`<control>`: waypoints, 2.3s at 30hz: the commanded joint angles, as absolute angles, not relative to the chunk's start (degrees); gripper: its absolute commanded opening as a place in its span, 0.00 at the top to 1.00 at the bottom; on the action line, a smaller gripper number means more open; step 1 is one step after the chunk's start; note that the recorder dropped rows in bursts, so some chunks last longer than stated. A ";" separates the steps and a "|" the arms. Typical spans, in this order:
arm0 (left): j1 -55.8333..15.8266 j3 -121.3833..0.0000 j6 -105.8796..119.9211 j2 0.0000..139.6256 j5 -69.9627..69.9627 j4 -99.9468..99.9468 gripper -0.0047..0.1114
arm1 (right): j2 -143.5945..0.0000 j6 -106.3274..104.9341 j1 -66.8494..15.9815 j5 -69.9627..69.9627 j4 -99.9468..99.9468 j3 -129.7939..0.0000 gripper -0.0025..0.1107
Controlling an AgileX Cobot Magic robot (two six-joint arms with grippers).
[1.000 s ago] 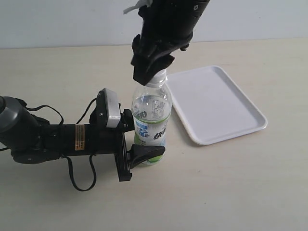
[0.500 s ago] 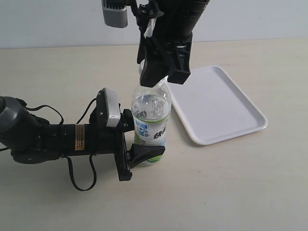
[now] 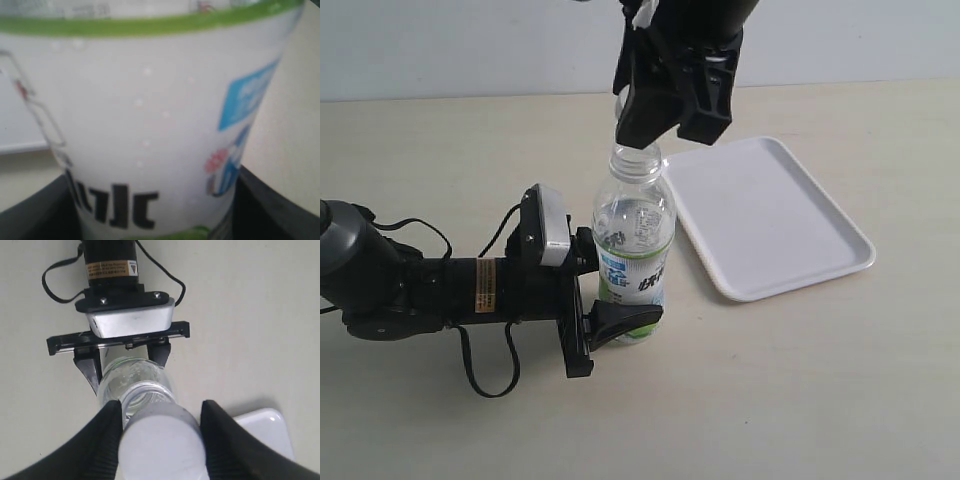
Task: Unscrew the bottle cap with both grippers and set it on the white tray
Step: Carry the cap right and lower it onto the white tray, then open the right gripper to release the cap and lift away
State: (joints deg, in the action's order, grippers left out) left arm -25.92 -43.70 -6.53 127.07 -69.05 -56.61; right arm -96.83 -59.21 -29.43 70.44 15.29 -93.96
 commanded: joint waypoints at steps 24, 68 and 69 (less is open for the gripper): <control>-26.28 -43.94 -6.01 126.59 -69.96 -56.13 0.95 | -95.45 -27.96 -10.16 69.96 9.15 -86.51 0.98; -26.28 -43.94 -6.10 126.59 -69.92 -56.51 0.95 | -125.50 -28.20 -8.04 39.28 12.91 -82.12 0.97; -26.28 -43.94 -6.10 126.59 -69.92 -56.51 0.95 | -125.50 -28.20 -8.04 39.28 12.91 -82.12 0.95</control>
